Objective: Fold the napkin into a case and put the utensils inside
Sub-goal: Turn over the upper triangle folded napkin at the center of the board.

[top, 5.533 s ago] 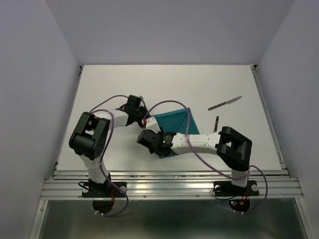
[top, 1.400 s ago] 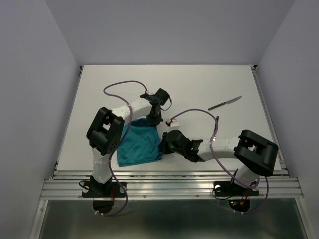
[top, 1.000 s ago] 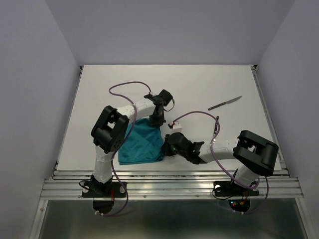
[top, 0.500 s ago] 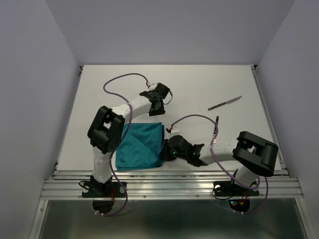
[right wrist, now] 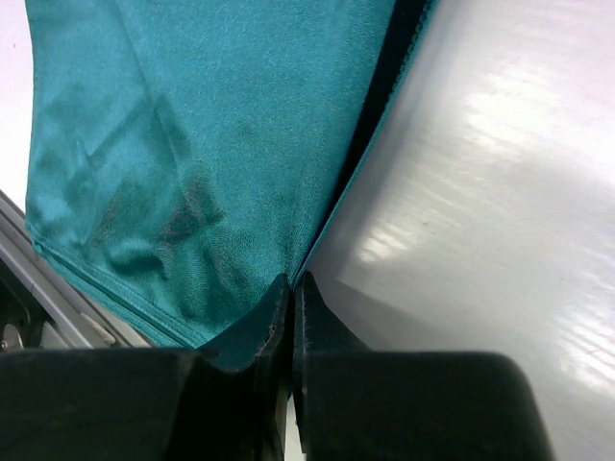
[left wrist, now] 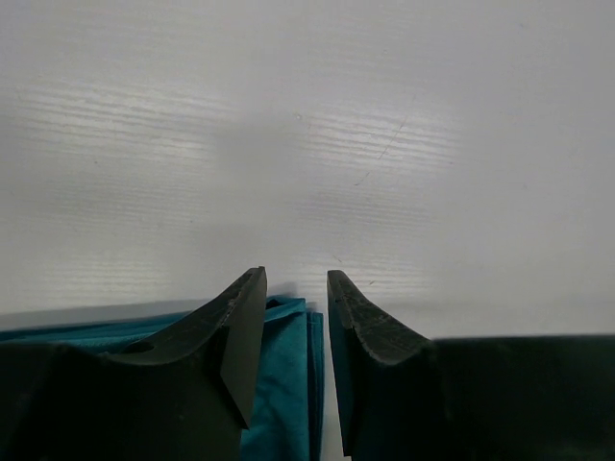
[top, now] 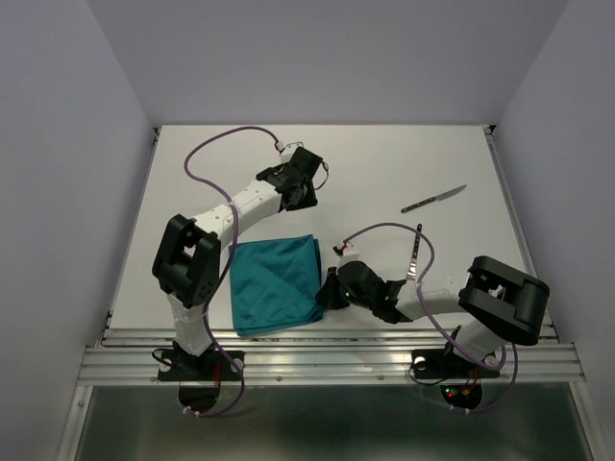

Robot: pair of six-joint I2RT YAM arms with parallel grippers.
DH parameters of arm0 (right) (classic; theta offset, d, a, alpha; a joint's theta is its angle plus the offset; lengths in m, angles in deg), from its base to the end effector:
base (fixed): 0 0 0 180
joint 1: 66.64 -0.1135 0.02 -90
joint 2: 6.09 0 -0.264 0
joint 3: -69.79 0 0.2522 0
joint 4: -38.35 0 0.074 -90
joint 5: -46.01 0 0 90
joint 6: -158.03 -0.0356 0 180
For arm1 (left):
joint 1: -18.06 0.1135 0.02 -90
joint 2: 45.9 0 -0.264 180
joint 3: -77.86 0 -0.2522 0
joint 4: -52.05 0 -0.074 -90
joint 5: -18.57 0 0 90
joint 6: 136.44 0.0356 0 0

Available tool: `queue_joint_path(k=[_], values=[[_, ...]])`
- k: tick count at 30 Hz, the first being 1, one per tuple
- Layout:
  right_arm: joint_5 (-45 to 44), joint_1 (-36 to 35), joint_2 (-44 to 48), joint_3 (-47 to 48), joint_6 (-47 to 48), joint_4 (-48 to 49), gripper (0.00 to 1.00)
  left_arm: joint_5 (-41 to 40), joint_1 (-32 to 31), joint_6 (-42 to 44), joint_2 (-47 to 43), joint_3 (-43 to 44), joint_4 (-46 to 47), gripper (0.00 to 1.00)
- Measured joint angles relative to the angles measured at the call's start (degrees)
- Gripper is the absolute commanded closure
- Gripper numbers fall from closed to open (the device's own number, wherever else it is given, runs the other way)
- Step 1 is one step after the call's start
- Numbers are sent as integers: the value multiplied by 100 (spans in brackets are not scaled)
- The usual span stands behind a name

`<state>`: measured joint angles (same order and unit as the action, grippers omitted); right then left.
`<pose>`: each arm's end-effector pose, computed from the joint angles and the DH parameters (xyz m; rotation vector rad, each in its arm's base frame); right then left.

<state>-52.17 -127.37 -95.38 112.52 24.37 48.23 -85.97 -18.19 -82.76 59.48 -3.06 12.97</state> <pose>0.1402 0.2398 0.1291 -0.2639 2.3241 0.8248 0.3415 -0.2393 0.2632 -0.1245 2.3513 -0.3292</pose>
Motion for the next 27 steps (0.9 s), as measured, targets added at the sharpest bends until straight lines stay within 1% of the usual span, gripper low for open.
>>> queue_joint_path(k=[12, 23, 24, 25, 26, 27], values=[[26, 798, 345, -367, 273, 101, 99, 50, 186, 22, -28, -55, -22, 57], [7, 1123, 765, -811, 155, 184, 99, 120, 293, 107, -90, -57, -22, 57], [4, 1128, 800, -848, 138, 190, 91, 125, 297, 118, -90, -59, -20, 57], [4, 1128, 837, -883, 131, 190, 63, 129, 299, 133, -90, -57, -20, 57], [4, 1128, 868, -905, 125, 190, 57, 142, 299, 142, -90, -57, -20, 57], [42, 1128, 909, -938, 70, 227, 52, 149, 306, 149, -90, -59, -22, 57]])
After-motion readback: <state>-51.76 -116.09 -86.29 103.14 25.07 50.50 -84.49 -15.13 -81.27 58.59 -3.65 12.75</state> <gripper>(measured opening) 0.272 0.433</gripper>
